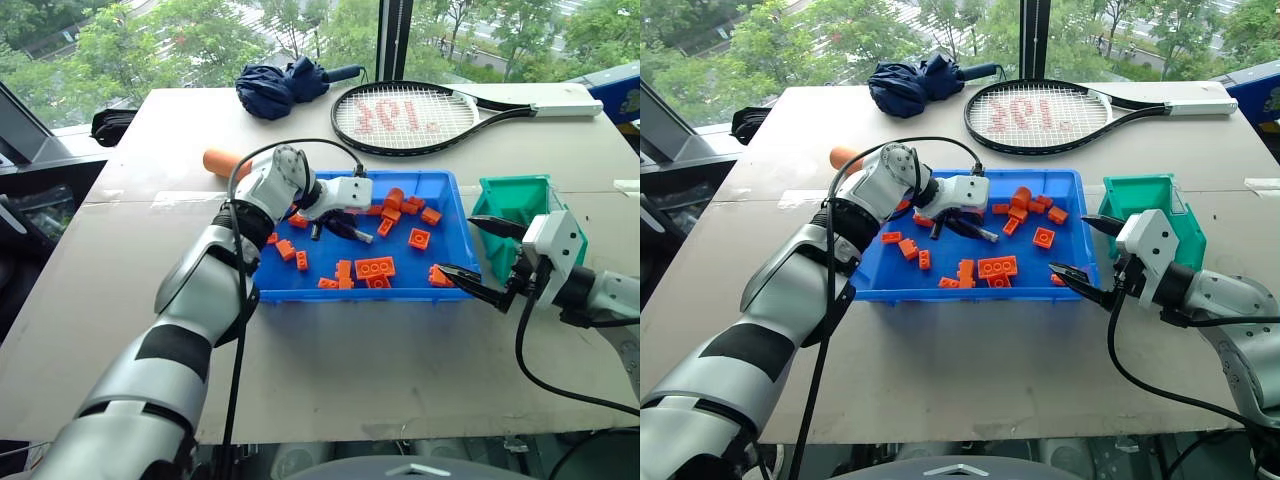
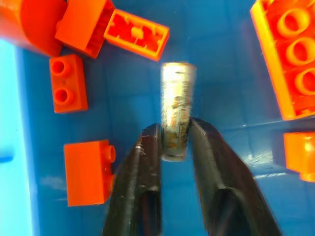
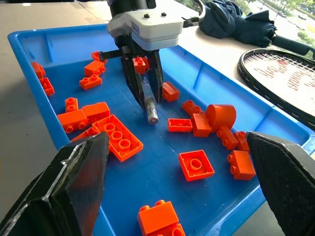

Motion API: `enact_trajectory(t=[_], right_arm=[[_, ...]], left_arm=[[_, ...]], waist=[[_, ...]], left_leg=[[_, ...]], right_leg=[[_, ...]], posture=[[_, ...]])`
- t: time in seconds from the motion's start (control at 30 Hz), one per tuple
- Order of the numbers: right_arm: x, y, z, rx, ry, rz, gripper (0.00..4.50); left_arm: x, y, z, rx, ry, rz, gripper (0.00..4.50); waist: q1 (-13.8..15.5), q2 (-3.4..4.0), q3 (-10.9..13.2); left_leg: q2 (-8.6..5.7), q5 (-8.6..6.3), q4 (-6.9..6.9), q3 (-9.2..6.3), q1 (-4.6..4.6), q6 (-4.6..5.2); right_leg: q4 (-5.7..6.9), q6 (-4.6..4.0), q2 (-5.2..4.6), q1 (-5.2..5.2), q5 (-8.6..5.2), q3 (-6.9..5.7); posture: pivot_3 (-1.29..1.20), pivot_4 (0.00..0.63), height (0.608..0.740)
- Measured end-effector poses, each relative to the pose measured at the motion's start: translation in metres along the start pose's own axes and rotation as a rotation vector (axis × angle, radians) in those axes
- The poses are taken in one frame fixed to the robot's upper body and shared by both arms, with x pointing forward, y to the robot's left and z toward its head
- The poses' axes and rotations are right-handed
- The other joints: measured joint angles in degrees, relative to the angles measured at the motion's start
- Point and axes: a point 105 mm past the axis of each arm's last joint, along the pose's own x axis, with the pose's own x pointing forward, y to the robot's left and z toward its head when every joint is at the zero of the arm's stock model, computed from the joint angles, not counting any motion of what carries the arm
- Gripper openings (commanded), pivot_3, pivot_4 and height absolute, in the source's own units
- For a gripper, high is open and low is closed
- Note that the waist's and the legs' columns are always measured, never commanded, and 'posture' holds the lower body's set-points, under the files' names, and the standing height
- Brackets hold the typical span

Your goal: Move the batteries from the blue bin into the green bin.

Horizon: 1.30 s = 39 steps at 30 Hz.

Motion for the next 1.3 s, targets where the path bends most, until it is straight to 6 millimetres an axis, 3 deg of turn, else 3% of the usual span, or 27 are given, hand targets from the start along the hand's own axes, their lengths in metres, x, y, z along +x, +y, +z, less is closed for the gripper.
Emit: enact_trajectory(t=[0.13, 0.27, 0.33, 0.4, 0.53, 0.63, 0.77, 1.0, 1.1, 1.3], right_arm=[[0.000, -0.001, -0.001, 0.005, 0.013, -0.004, 4.50], [0.009, -0.005, 0.000, -0.020, 0.061, 0.016, 4.50], [0.021, -0.011, 0.005, -0.053, 0.061, 0.029, 4.50], [0.039, -0.021, 0.007, -0.072, 0.066, 0.035, 4.50], [0.075, -0.025, 0.007, -0.084, 0.084, 0.076, 4.50], [0.111, -0.016, 0.002, -0.050, 0.125, 0.155, 4.50], [0.147, 0.000, -0.003, -0.005, 0.177, 0.247, 4.50], [0.184, 0.014, -0.019, 0.023, 0.272, 0.322, 4.50], [0.191, 0.014, -0.025, 0.010, 0.311, 0.323, 3.65], [0.192, 0.014, -0.038, 0.013, 0.364, 0.346, 0.66]], left_arm=[[-0.004, 0.004, 0.008, -0.012, -0.063, 0.016, 4.49], [-0.026, 0.005, 0.016, -0.023, -0.146, 0.006, 4.49], [-0.047, 0.004, 0.017, -0.003, -0.165, 0.001, 4.49], [-0.069, -0.002, 0.011, -0.005, -0.168, 0.001, 4.49], [-0.094, -0.017, -0.006, -0.052, -0.173, 0.016, 4.49], [-0.108, -0.044, -0.020, -0.129, -0.212, 0.022, 4.49], [-0.117, -0.079, -0.024, -0.224, -0.281, 0.039, 4.49], [-0.125, -0.125, -0.033, -0.428, -0.307, 0.166, 4.49], [-0.131, -0.132, -0.036, -0.484, -0.304, 0.230, 4.50], [-0.142, -0.143, -0.039, -0.548, -0.284, 0.320, 4.50]], waist=[[0.0, 0.00, 0.0], [-0.7, -0.02, 0.0], [-1.5, -0.01, 0.0], [-2.1, 0.00, 0.0], [-2.7, 0.02, 0.0], [-3.3, 0.02, 0.0], [-3.1, 0.02, 0.0], [-2.7, 0.01, 0.0], [-2.6, 0.02, 0.0], [-2.6, 0.02, 0.0]], left_leg=[[0.00, 0.00, 0.01, 0.00, 0.00, 0.00], [0.01, 0.00, 0.02, 0.03, -0.03, 0.00], [0.04, 0.00, -0.01, 0.03, -0.02, 0.00], [0.10, 0.00, -0.06, 0.06, 0.04, 0.00], [0.11, 0.00, -0.10, 0.02, 0.02, -0.01], [0.10, 0.00, -0.10, 0.02, -0.03, 0.00], [0.10, 0.00, -0.08, -0.06, -0.06, -0.01], [0.10, 0.00, -0.05, -0.04, -0.02, -0.02], [0.11, 0.00, -0.07, -0.04, -0.02, -0.02], [0.10, 0.00, -0.10, -0.02, 0.01, -0.03]], right_leg=[[0.00, 0.01, 0.02, 0.00, 0.01, 0.00], [0.04, 0.02, 0.01, -0.07, 0.02, 0.06], [0.03, 0.02, -0.01, -0.09, 0.01, 0.07], [0.03, 0.02, 0.00, -0.10, 0.02, 0.14], [0.01, 0.01, -0.02, -0.16, 0.01, 0.13], [0.00, 0.01, -0.06, -0.21, 0.02, 0.17], [-0.01, 0.01, -0.08, -0.21, 0.02, 0.11], [0.01, 0.00, -0.05, -0.19, 0.03, 0.12], [-0.01, -0.01, -0.06, -0.19, 0.03, 0.11], [-0.01, -0.01, -0.08, -0.18, 0.03, 0.13]], posture=[[0.00, 0.150, 0.740], [0.00, 0.150, 0.740], [0.00, 0.150, 0.740], [0.00, 0.150, 0.740], [0.00, 0.150, 0.740], [0.00, 0.150, 0.740], [0.00, 0.150, 0.740], [0.00, 0.150, 0.740], [0.00, 0.150, 0.740], [0.00, 0.150, 0.740]])
